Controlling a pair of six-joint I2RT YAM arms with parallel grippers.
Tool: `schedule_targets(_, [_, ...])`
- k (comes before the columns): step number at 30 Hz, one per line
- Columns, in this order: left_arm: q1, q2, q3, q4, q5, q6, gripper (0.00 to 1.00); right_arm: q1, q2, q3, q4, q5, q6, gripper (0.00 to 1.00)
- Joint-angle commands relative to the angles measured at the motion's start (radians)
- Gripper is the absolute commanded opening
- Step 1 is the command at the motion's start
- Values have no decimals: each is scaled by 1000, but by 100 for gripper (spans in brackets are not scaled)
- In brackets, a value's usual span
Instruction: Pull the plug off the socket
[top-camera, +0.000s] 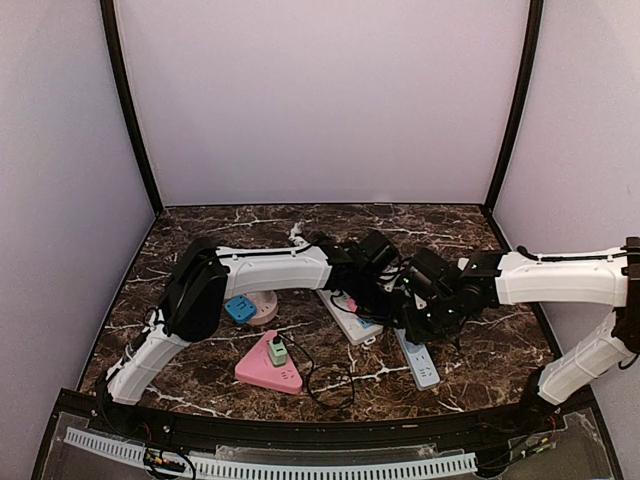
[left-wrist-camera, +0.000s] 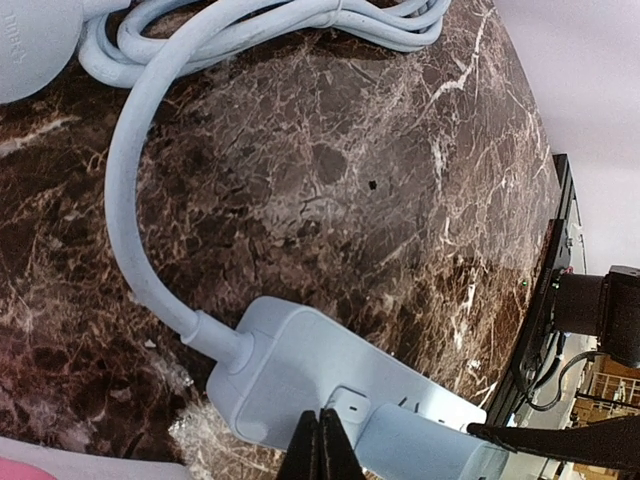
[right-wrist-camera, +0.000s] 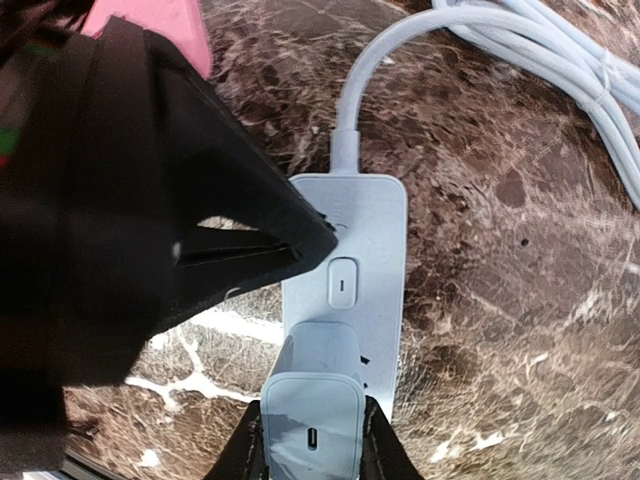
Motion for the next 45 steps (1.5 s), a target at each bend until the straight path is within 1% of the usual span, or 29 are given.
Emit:
schedule_targets(1, [-12, 57, -9, -126, -3, -11, 1, 26, 8, -5, 62, 30, 25, 13])
schedule_targets(6, [-19, 53, 2, -108, 21, -22, 1, 42, 4, -11, 77, 38, 48, 6])
schedule_targets(11, [-21, 54, -1, -90, 47, -35, 1, 51, -21, -19, 110, 55, 73, 3])
schedule_targets(16, [-23, 56, 3, -84, 44, -39, 1, 50, -48, -15, 154, 53, 84, 0])
schedule_targets(25, [-21, 96, 14, -173, -31, 5, 1, 51, -110, -31, 117, 125, 82, 0])
schedule_targets(29, [-21, 110, 19, -202, -49, 28, 1, 51, -137, -43, 132, 135, 58, 0])
schedule_targets(34, [-23, 131, 33, -234, -65, 45, 1, 49, -139, -55, 143, 125, 47, 0])
schedule_targets(39, [-23, 145, 35, -244, -63, 52, 1, 36, -102, -42, 114, 110, 51, 0])
schedule_targets(45, [-28, 155, 39, -260, -70, 64, 1, -20, -122, -50, 131, 45, 29, 0])
